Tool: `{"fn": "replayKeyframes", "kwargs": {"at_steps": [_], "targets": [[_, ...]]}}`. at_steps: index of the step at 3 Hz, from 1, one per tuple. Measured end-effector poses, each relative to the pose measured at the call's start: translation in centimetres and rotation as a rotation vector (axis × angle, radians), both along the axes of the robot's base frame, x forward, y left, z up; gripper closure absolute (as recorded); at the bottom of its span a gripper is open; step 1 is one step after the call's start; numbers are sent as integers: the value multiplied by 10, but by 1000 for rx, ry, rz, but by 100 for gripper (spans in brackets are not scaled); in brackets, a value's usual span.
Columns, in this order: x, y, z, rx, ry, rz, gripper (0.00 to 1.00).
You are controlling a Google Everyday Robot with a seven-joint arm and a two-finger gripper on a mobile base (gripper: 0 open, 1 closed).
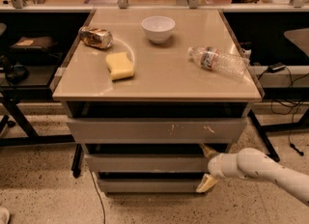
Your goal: Open middle drawer
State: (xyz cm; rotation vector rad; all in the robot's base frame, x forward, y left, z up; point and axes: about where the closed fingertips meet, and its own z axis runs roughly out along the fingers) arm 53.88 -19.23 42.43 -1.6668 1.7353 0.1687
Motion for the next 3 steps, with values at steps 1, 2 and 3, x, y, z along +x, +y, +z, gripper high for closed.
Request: {"fn": "replayKeyframes", "kwargs": {"at_steps": [1,2,3], "targets": [[9,7,-2,8,-4,25,0],[21,11,-24,18,51,38,0],[21,11,-24,18,51,38,0]]}}
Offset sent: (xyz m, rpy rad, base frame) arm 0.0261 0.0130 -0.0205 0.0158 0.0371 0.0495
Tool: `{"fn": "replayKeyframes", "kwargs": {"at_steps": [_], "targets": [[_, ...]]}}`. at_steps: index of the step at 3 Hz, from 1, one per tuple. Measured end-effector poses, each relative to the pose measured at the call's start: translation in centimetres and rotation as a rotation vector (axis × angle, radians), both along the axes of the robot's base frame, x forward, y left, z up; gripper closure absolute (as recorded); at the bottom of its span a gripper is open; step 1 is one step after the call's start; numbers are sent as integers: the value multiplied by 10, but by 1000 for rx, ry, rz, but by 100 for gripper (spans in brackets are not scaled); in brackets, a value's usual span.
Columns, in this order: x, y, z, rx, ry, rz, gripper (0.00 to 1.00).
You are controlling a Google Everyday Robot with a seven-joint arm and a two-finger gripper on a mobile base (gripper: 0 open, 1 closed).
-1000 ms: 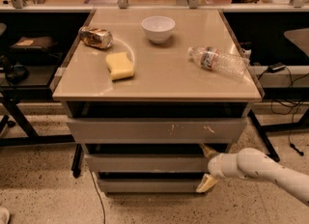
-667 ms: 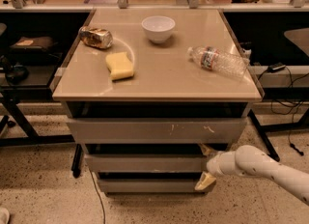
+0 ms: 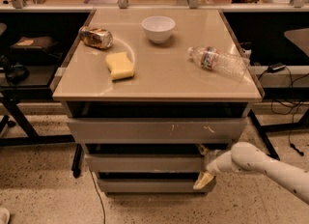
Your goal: Open middle drawer
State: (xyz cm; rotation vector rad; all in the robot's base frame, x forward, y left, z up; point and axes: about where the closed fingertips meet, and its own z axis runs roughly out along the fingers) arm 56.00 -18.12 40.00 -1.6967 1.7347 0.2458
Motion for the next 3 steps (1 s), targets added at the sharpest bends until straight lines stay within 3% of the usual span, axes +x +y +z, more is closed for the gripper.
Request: {"fn": "replayKeyframes", "kwargs": {"at_steps": [2,3], "targets": [[-6,5,8,-6,8,21,43],[-45,0,14,15,71,22,65]]}}
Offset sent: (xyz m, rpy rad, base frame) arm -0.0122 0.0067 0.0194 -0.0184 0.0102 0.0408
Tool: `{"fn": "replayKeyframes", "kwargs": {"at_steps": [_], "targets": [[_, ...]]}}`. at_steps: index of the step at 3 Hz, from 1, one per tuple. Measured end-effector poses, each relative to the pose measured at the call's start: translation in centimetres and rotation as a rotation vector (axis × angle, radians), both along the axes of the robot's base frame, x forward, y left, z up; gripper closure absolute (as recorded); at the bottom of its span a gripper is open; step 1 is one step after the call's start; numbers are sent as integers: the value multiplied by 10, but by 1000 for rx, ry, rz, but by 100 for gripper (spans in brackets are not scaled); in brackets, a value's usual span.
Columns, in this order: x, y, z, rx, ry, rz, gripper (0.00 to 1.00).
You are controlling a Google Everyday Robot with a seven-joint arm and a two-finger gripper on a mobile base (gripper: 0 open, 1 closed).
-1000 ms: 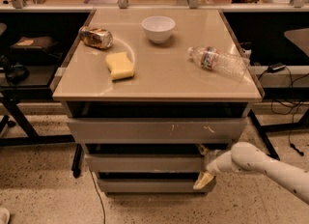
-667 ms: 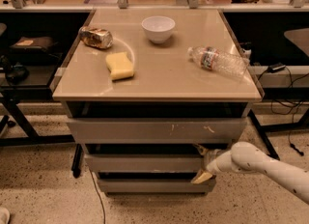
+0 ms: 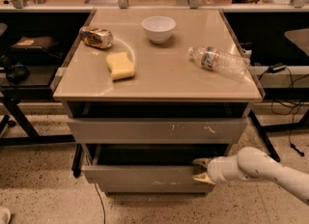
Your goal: Open middle drawer
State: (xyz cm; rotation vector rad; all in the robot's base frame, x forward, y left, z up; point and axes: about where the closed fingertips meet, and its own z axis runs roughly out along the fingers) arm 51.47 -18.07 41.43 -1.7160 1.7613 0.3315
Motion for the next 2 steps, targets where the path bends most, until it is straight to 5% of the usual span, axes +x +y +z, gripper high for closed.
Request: {"fn": "replayKeyframes", "kwargs": {"at_steps": [1,2], "targets": [[-50,-8,14,24,31,-33,89],[-50,-8,14,24,31,-33,86]]}}
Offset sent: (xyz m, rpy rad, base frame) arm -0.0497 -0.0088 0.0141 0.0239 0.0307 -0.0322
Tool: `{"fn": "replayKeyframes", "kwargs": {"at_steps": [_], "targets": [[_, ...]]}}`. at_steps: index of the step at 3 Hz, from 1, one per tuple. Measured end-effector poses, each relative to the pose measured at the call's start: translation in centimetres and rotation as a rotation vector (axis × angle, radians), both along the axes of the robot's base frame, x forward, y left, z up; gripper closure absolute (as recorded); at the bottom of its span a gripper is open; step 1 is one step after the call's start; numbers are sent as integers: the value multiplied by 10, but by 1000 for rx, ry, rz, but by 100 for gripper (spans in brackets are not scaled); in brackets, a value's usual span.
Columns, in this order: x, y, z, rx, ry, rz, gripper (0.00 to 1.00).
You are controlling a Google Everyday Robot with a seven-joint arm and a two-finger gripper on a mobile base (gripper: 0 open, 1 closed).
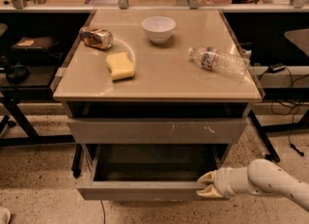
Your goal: Open middle drawer
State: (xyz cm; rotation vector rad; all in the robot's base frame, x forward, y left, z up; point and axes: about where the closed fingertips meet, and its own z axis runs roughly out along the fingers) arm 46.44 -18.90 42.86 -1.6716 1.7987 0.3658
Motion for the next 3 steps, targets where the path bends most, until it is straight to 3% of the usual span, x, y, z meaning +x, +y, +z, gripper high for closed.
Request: {"fn": "replayKeyframes", "kwargs": {"at_steps": [3], "targets": [[0,0,0,0,0,0,15]]}}
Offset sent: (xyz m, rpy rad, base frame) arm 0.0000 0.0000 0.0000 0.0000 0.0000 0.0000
